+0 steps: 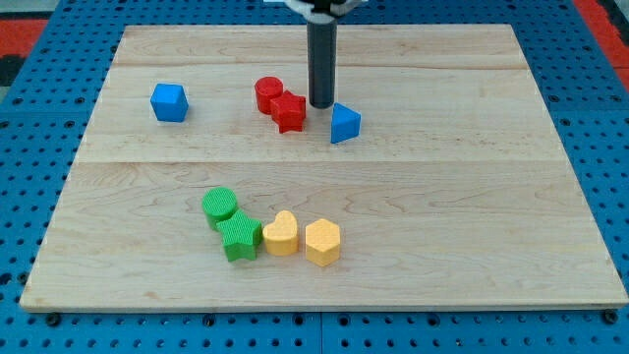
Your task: Slide the red star to the top of the yellow hexagon
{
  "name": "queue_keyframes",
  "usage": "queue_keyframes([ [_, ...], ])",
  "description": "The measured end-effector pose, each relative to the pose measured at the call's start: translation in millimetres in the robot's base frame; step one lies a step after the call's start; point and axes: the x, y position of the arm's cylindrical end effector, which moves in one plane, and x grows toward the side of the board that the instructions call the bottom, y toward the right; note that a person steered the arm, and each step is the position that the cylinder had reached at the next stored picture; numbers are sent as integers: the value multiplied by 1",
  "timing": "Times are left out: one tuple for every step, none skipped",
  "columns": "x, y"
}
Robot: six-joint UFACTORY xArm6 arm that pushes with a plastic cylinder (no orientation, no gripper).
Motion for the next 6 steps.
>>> queue_keyframes([
  [-7,-34],
  [33,-79],
  [82,-92],
  [65,-89],
  [59,-54],
  [116,-17],
])
